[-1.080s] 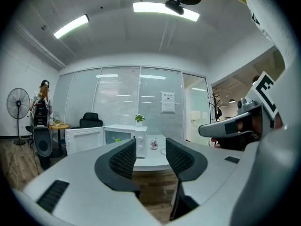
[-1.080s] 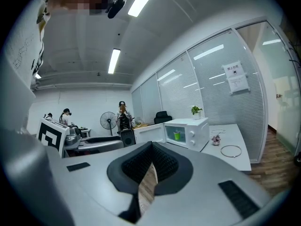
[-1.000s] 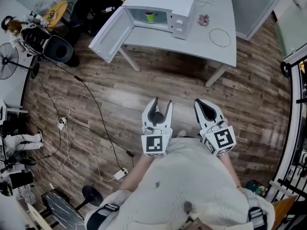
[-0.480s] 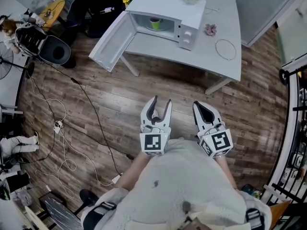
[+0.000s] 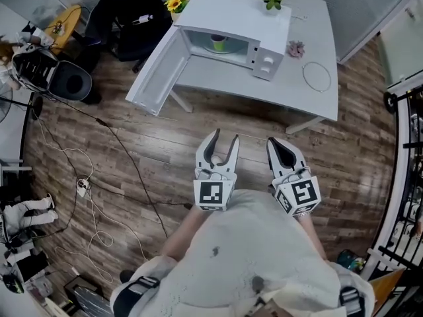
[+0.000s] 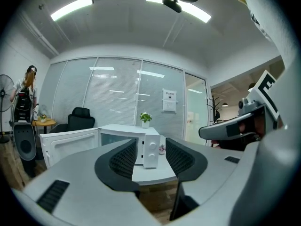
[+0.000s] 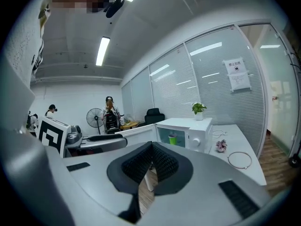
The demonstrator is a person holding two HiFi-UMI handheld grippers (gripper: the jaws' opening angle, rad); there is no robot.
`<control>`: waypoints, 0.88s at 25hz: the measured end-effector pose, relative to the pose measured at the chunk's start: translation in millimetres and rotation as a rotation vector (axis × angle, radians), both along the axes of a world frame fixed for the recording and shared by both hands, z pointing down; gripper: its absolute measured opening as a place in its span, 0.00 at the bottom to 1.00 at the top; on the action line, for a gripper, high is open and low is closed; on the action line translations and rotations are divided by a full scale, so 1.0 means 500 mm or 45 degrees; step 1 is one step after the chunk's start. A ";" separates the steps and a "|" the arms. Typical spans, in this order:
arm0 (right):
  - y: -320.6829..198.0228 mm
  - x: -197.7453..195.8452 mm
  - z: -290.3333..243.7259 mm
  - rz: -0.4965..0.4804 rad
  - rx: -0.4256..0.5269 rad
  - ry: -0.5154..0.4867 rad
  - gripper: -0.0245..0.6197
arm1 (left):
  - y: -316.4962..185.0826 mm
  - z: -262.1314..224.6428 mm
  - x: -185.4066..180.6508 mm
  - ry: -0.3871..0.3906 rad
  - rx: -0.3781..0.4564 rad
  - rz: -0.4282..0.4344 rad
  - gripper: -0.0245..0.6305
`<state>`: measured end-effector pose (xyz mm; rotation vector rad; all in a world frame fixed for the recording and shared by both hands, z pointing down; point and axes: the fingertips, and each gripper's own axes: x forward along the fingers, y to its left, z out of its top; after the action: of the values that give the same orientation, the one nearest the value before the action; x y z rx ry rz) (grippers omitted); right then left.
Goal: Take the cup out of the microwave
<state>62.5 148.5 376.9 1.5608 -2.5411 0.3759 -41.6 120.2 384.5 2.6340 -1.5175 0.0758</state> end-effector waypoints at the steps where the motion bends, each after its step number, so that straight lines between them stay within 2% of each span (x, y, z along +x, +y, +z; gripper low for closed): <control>1: -0.015 -0.008 0.001 0.010 -0.004 0.002 0.05 | -0.016 0.002 -0.008 -0.001 -0.002 0.009 0.36; 12: -0.166 -0.135 0.002 0.069 0.006 0.016 0.05 | -0.183 0.003 -0.130 0.007 0.007 0.069 0.36; 22: -0.220 -0.201 0.011 0.114 -0.003 0.035 0.05 | -0.246 0.021 -0.210 0.016 -0.011 0.074 0.36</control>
<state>-38.1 38.5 382.5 1.6716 -2.4558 0.3650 -146.3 -2.6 395.0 2.6671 -1.4341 0.0702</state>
